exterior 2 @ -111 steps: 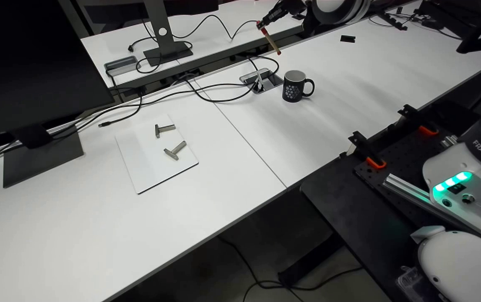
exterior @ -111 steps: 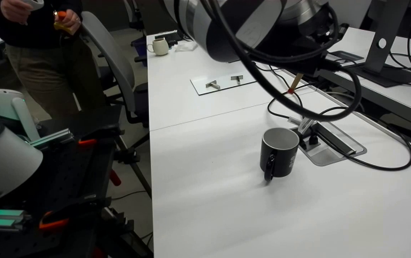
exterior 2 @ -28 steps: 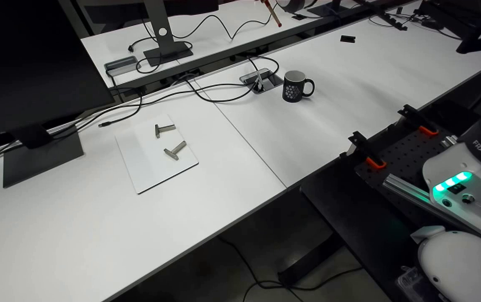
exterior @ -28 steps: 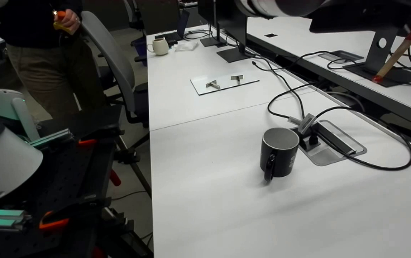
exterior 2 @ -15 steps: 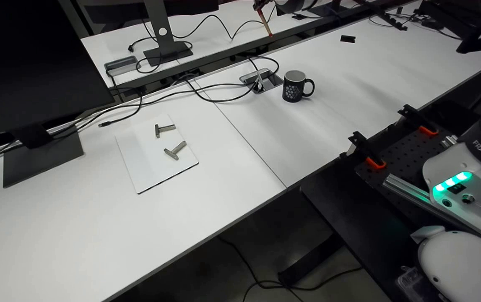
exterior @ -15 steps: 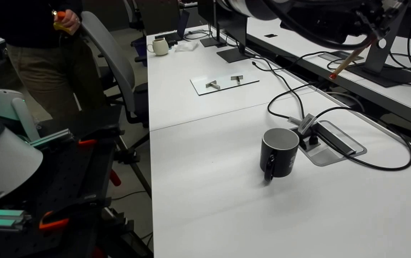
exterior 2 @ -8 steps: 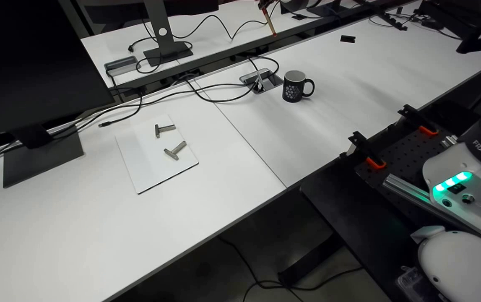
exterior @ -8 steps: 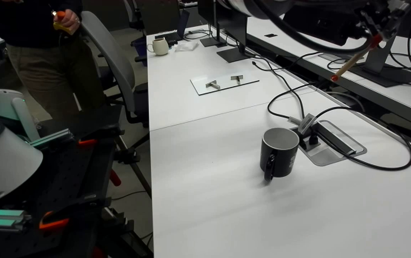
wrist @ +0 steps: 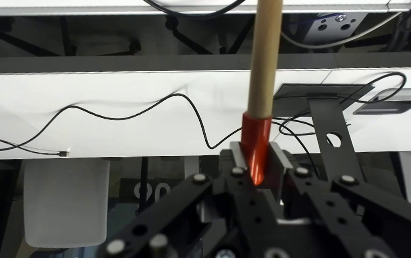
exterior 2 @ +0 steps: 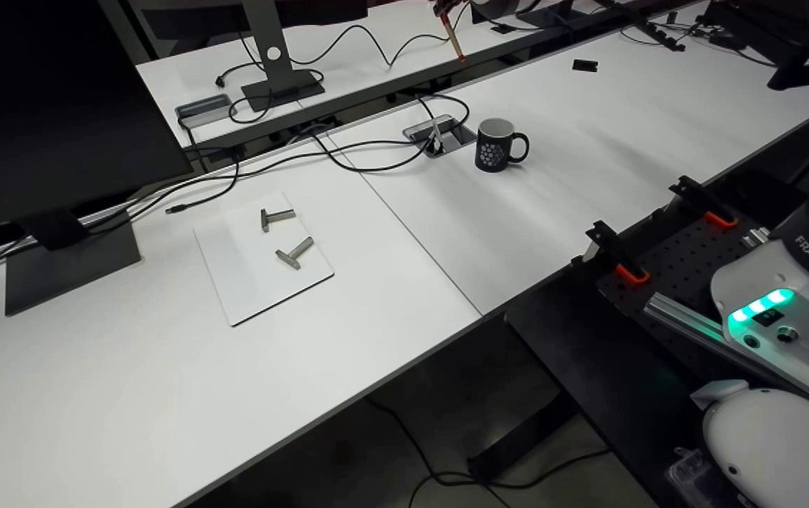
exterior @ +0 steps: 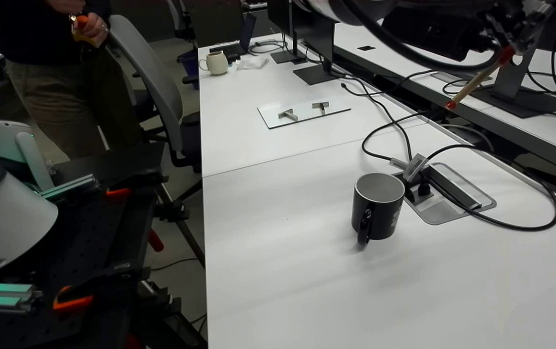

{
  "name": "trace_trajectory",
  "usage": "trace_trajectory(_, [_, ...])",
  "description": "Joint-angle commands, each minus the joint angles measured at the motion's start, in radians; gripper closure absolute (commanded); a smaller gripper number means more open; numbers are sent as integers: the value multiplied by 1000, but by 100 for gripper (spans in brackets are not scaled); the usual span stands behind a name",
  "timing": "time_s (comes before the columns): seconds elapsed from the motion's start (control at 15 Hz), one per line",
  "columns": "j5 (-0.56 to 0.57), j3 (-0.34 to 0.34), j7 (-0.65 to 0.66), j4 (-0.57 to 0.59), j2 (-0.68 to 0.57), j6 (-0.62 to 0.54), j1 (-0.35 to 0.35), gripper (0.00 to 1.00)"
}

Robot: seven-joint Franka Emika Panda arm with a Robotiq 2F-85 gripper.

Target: Pick up the miniature baseball bat from the table and put it inside the black mug

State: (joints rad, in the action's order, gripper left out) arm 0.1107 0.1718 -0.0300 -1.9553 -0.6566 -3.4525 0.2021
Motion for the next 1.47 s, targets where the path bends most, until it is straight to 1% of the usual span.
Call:
trace_trajectory(0.0, [38,75,4,42,-32,-1,72,93])
trace_trajectory(0.27, [61,181,5,88,-68,0,174,93])
trace_trajectory(0.47, [75,242,-8,115,-99,-1,243,93])
trace_trajectory(0.73, [44,222,-27,148,-118,-1,251,93])
trace_trajectory(0.93, [16,175,-38,165,-106,0,219,93])
trace_trajectory(1.0, [14,170,-40,168,-104,0,215,93])
trace_trajectory(1.33, [7,166,-32,146,-87,0,211,93])
trace_trajectory(1.4, [16,182,-30,139,-88,0,223,93])
